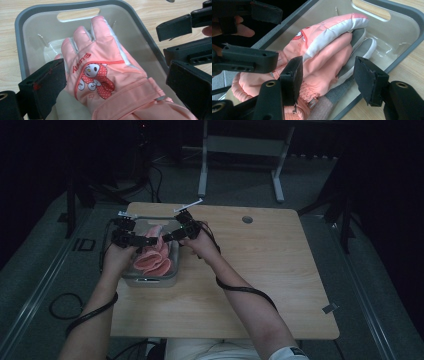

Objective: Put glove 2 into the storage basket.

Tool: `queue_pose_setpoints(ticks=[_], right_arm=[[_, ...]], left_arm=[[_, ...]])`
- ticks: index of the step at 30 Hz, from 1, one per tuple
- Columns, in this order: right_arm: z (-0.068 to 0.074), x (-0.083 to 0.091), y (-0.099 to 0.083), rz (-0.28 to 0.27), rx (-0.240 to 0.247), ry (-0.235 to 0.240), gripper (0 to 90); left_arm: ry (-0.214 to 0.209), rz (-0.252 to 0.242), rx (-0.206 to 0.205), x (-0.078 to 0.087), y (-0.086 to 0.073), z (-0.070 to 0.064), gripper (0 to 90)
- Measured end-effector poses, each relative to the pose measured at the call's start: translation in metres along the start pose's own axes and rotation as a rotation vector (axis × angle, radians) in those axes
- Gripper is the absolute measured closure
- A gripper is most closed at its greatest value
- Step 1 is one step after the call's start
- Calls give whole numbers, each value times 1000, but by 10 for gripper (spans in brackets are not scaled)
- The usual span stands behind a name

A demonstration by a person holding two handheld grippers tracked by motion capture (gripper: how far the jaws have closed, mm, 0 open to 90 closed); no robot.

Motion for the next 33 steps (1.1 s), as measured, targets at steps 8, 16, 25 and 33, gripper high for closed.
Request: queue_pose_setpoints(ticks=[8,16,25,33], right_arm=[[-2,11,-1,-14,12,7,380],[-10,31,-7,-30,32,20,272],[-22,50,-17,-54,48,5,231],[-36,70,-35,-53,77,-16,210]], left_arm=[[-15,-26,-38,6,7,-14,27],[-53,-45,-103,6,6,-41,27],[-83,-53,-168,6,6,-68,27],[-137,-62,-213,0,2,-95,27]])
Point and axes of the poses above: each handheld gripper's, and its own axes: x roughly backward along the jaws, y roughly out of its top, z roughly to its left, the point moved 1 cm from there along -x, roughly forward along the jaws, and after that the axes turned 8 degrees about -z, right-handed, at the moved point
